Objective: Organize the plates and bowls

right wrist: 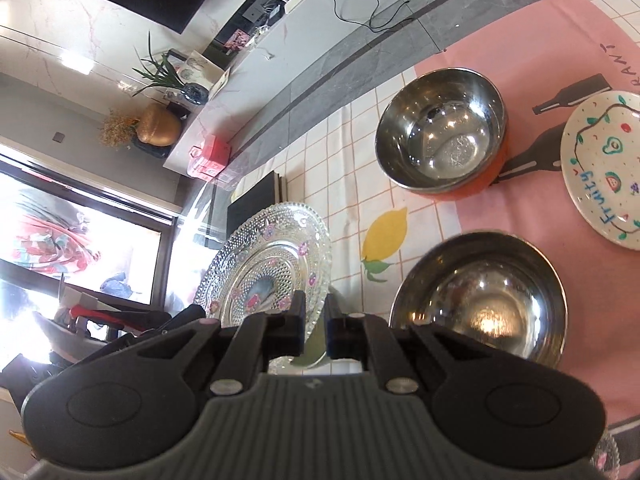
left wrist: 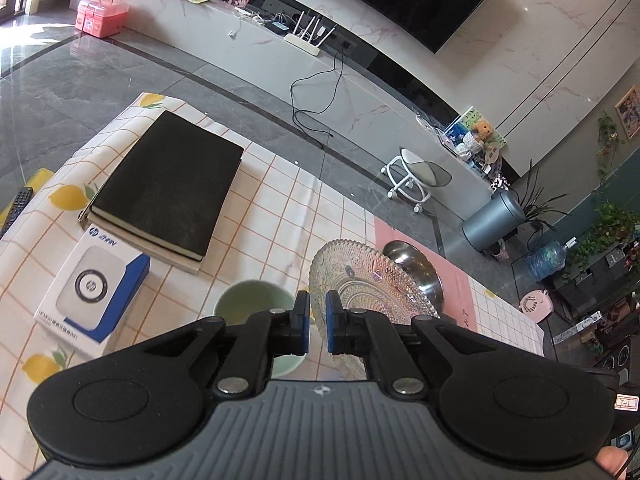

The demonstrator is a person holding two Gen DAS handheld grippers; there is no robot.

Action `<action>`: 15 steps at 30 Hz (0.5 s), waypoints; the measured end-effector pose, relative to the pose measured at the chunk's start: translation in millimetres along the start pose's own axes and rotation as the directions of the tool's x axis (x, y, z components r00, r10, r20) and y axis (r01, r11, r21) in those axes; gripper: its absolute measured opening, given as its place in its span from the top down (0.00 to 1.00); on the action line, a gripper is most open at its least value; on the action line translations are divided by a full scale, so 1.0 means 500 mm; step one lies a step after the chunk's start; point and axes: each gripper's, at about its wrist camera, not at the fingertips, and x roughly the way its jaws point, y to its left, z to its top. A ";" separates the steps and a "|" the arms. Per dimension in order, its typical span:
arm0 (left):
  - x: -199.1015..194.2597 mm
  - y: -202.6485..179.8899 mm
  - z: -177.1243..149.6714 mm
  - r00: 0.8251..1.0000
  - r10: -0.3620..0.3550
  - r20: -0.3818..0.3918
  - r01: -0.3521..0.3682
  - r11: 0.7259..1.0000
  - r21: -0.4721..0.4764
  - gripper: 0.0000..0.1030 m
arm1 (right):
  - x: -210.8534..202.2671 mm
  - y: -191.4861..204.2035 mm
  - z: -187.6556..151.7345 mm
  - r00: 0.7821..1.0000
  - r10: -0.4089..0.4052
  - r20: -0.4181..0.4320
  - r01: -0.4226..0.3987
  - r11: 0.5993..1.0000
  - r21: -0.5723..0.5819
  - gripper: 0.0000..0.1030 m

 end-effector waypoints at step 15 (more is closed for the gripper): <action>-0.107 -0.040 -0.265 0.993 -0.109 0.037 0.111 0.991 -0.068 0.93 | -0.234 -0.127 -0.236 0.992 0.105 0.073 -0.104 0.994 -0.011 0.94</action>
